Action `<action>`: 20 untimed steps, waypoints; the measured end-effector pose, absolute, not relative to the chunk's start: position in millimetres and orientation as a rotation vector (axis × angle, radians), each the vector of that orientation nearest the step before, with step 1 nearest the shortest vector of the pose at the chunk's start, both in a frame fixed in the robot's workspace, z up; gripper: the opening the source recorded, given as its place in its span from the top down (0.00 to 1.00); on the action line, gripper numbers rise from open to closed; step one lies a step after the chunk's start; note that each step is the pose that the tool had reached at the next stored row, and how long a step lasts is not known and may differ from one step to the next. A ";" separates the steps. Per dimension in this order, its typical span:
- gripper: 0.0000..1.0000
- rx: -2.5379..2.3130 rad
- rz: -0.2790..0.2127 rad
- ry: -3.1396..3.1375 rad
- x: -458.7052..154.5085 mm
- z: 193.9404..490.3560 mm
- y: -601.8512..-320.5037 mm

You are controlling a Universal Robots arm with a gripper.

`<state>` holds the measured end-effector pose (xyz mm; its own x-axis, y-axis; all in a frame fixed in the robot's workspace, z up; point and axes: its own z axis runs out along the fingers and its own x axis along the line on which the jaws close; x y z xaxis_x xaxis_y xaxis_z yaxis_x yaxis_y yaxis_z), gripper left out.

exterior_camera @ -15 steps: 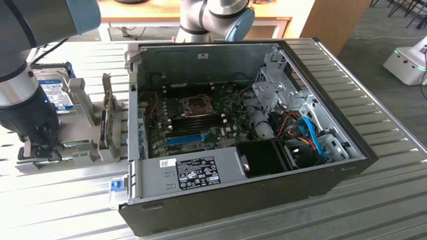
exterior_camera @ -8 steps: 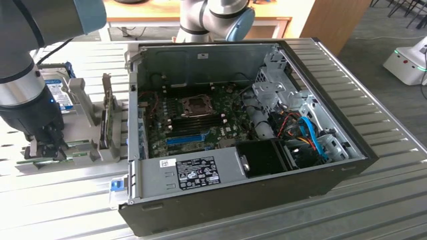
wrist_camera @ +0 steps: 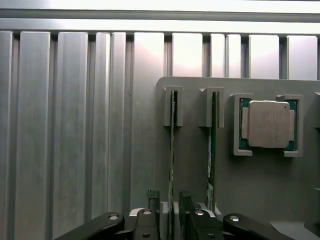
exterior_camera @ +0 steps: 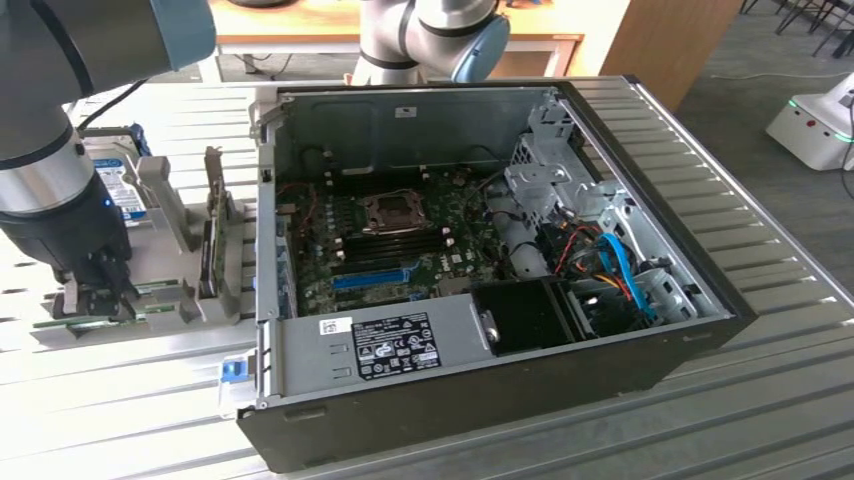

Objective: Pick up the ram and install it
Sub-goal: 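Pick up the ram and move it above insertion slot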

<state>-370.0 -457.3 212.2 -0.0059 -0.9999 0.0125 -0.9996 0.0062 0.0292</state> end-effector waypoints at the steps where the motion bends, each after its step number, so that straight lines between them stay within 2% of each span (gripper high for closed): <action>1: 0.70 2.194 -0.018 -2.207 -370.0 211.4 -457.3; 20: 0.70 2.194 -0.019 -2.207 -370.0 204.8 -456.4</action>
<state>-370.0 -456.4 204.8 -0.0059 -0.9999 0.0124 -0.9996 0.0063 0.0291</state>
